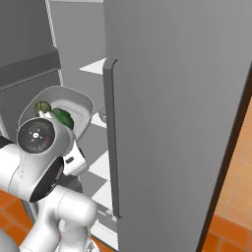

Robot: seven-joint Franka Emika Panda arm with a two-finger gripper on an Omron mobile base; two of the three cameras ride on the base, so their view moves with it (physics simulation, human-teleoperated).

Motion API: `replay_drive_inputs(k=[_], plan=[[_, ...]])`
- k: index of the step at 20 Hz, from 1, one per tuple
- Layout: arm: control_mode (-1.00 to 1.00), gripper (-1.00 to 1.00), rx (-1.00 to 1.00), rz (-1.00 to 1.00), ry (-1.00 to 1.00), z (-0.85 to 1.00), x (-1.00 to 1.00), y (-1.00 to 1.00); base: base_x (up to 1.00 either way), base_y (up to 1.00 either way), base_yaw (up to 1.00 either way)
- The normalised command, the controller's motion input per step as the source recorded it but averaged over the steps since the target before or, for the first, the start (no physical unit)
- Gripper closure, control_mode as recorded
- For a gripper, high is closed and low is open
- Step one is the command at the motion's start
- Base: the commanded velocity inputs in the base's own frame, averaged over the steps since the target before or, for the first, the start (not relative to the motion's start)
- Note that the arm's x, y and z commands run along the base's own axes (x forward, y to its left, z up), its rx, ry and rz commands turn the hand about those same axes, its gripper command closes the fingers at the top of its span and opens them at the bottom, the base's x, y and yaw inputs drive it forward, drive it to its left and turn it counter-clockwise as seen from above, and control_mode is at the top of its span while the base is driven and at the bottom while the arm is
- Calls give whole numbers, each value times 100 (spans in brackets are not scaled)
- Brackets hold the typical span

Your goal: Take the meat container that has the fish and place it on the second highest rack of the freezer. Then take the vegetable container that has the broccoli and cucumber and place it on the highest rack of the freezer.

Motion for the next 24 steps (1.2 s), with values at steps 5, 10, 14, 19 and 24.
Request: replay_drive_inputs(k=[5,10,14,19,24], plan=[[-100,100,-14,3,0,56,1,21,0,0,0],[-100,100,-11,0,0,38,6,39,0,0,0],[-100,100,0,-10,-4,15,43,38,0,0,0],[-100,100,13,-30,-5,2,42,22,0,0,0],[-100,100,15,-5,-3,21,7,-7,0,0,0]])
